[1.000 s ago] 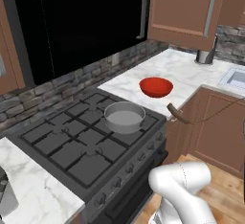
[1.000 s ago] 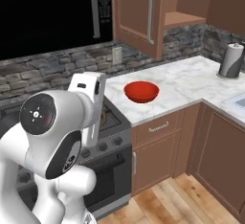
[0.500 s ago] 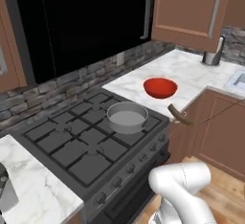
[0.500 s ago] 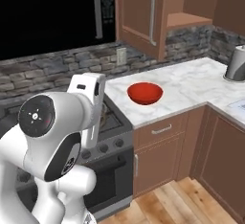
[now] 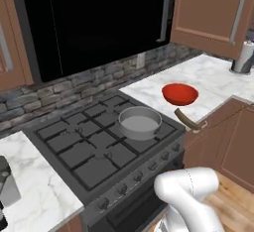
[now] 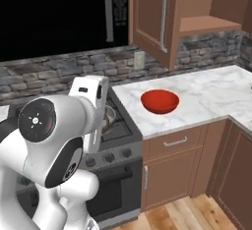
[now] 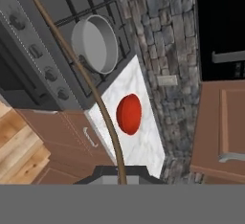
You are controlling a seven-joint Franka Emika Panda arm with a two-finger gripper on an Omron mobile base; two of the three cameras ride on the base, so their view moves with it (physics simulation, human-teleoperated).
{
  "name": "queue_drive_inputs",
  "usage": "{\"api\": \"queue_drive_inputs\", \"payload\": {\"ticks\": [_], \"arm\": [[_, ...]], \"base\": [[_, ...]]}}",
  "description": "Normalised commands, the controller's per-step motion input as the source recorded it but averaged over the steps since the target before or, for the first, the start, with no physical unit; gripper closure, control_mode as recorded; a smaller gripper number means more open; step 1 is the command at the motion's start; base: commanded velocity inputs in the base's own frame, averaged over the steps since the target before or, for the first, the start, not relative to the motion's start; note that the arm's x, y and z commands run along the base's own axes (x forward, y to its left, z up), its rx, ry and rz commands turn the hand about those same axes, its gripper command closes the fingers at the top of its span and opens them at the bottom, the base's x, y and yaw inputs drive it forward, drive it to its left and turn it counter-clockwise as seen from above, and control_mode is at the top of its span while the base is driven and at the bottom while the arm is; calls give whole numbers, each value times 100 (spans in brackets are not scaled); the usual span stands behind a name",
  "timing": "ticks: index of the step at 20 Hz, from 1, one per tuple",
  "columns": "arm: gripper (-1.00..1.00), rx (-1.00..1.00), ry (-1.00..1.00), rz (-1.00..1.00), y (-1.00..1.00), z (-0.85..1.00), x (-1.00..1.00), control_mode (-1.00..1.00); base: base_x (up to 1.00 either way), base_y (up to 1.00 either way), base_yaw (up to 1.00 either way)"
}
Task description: Open the cabinet and move the ladle to the pot. Then close the cabinet.
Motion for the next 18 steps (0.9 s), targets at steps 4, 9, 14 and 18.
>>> {"api": "queue_drive_inputs", "payload": {"ticks": [4,9,14,18], "arm": [[100,0,0,0,0,0,0,100],[100,0,0,0,0,0,0,100],[100,0,0,0,0,0,0,100],[100,0,0,0,0,0,0,100]], "base": [[49,-3,23],[57,-6,14],[62,-2,15],[60,-10,17]]}}
